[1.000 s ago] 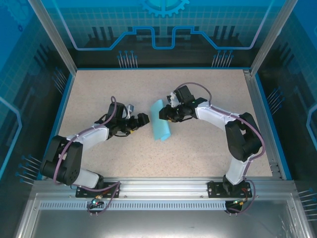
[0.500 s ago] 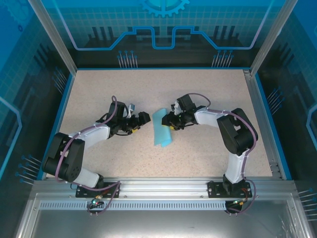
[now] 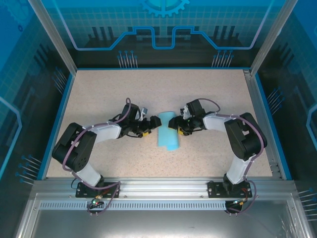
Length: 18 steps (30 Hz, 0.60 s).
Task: Fold a paper plane with a square sheet of paper (pick it up from the middle)
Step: Fold the square sheet of paper in half at the center of the table.
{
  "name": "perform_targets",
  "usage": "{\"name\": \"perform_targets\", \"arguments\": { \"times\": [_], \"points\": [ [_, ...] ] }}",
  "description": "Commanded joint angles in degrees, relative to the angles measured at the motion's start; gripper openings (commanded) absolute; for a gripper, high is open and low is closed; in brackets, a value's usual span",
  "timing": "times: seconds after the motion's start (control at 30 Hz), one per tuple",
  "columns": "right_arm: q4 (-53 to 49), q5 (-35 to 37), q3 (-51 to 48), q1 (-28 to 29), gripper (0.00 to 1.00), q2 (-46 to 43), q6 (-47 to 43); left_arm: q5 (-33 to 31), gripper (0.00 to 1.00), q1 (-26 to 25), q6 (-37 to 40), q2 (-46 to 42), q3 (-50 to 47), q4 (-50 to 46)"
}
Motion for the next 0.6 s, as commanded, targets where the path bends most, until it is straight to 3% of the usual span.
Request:
{"name": "perform_targets", "arguments": {
  "times": [0.0, 0.23, 0.57],
  "points": [
    [-3.3, 0.6, -0.6, -1.2, 0.64, -2.1, -3.0, 0.3, 0.97, -1.9, -1.6, 2.0, 2.6, 1.4],
    [-8.4, 4.1, -0.7, -2.5, 0.62, -3.7, -6.3, -0.2, 0.94, -5.0, -2.1, 5.0, 5.1, 1.0],
    [-6.6, 1.0, -3.7, -5.2, 0.57, -4.6, -6.9, 0.6, 0.82, -7.4, -2.6, 8.1, 8.1, 0.9]
  ]
}}
